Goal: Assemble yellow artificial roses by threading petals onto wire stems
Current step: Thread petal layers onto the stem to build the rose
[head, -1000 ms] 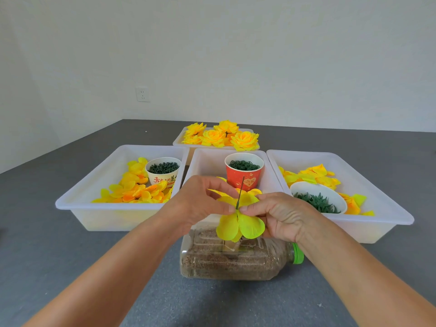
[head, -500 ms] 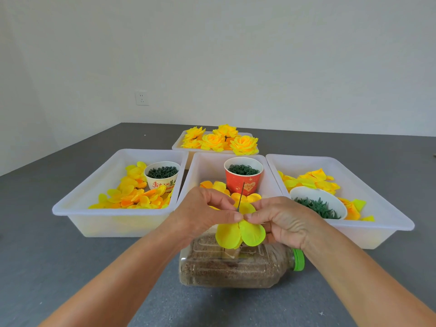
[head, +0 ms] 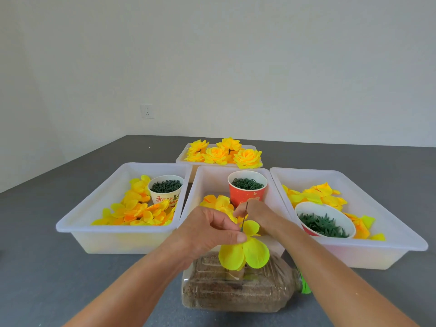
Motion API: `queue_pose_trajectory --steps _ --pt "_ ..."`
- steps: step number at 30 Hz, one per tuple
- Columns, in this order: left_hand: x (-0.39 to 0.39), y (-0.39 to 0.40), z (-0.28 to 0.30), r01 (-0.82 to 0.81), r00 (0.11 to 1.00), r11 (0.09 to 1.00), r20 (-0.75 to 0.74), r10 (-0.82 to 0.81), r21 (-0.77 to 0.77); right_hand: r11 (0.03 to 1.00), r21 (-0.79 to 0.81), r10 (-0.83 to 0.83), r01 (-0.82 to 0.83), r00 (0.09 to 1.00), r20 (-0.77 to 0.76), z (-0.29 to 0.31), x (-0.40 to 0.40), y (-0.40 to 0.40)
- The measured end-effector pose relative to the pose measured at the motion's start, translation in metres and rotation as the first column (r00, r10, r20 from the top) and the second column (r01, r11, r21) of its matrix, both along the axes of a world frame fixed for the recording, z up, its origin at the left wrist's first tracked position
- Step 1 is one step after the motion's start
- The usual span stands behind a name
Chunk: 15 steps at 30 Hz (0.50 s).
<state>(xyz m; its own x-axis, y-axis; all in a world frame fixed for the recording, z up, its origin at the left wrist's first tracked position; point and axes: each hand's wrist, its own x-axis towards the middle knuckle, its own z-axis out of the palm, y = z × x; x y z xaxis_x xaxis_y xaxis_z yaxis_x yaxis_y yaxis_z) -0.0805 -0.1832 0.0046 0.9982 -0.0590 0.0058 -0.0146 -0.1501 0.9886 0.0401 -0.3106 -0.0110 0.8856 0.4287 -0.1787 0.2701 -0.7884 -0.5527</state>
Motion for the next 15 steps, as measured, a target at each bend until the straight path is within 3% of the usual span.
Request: queue_pose_trajectory --steps 3,7,11,15 --pt "0.0 -0.001 0.0 0.01 1.0 1.0 0.005 -0.01 -0.004 0.994 -0.113 -0.021 0.012 0.996 -0.083 -0.008 0.013 0.013" --pt "0.0 -0.001 -0.001 -0.001 1.0 1.0 0.018 0.001 0.003 0.958 -0.286 -0.041 0.028 0.998 -0.04 -0.012 0.021 0.02" --pt "-0.002 -0.001 -0.002 0.003 1.0 1.0 0.023 -0.002 -0.02 0.964 -0.258 -0.039 0.063 0.995 0.097 -0.018 0.02 0.013" --pt "-0.001 -0.002 -0.002 -0.002 1.0 0.999 0.029 0.003 -0.035 0.998 -0.068 0.01 0.006 0.972 0.234 -0.008 0.009 0.013"
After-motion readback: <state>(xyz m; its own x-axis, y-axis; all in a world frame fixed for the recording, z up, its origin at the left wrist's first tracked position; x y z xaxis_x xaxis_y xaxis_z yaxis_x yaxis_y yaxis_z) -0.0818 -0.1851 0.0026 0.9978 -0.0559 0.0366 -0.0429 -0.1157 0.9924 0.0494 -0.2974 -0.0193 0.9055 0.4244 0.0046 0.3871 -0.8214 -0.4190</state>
